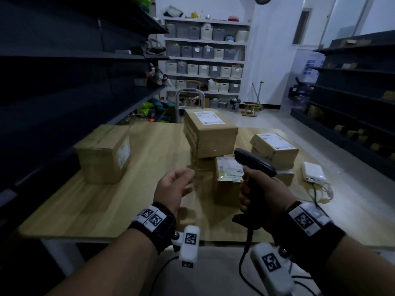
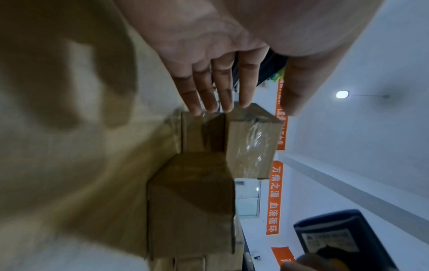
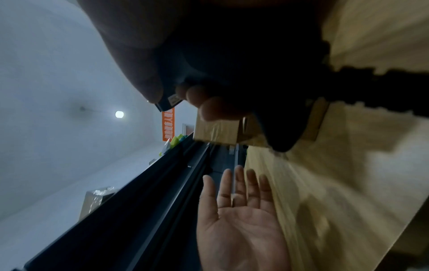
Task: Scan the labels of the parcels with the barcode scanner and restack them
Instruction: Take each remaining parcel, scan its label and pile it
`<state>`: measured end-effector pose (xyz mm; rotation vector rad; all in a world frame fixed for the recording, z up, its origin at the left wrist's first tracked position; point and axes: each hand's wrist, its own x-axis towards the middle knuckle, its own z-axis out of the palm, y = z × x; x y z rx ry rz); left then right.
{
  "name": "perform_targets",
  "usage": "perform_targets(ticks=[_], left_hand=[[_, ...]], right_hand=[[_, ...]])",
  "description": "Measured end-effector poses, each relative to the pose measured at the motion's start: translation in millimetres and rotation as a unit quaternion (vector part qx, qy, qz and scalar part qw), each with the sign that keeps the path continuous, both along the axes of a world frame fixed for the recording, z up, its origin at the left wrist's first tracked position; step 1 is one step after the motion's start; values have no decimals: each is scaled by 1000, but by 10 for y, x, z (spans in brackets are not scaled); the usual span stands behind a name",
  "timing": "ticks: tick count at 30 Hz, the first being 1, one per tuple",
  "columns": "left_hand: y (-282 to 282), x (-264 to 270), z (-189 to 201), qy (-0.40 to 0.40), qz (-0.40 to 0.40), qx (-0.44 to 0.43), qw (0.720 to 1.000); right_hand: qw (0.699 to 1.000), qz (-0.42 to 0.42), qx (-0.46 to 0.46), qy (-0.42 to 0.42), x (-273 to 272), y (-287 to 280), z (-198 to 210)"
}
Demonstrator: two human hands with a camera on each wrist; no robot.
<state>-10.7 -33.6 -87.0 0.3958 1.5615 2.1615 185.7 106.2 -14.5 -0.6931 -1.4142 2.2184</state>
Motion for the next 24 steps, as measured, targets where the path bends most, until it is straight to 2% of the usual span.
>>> perform_targets(ticks=[4, 6, 8, 11, 14, 17, 20, 24], left_hand=[[-516, -265, 318, 136, 94, -64, 984], [-748, -463, 508, 201, 141, -110, 963], [-948, -698, 711, 256, 188, -188, 930], [-1185, -1087, 976, 339, 216, -384, 831], [-1290, -1453, 1090, 382, 159, -533, 738], [-1301, -1690, 1045, 390, 84, -627, 669], [-1311, -1767, 983, 377, 29, -664, 645], [-1333, -1659, 977, 402, 58, -650, 642]], right_hand=[[999, 44, 26, 6, -292, -290, 69], [998, 51, 36, 8, -430, -414, 88], [998, 48, 41, 6, -538, -518, 120], [998, 59, 20, 0, -641, -607, 162], [998, 67, -1, 1, -693, -633, 155], [998, 60, -14, -2, -685, -652, 128], [999, 47, -24, -11, -660, -630, 132], [999, 27, -1, -22, -687, -567, 233]])
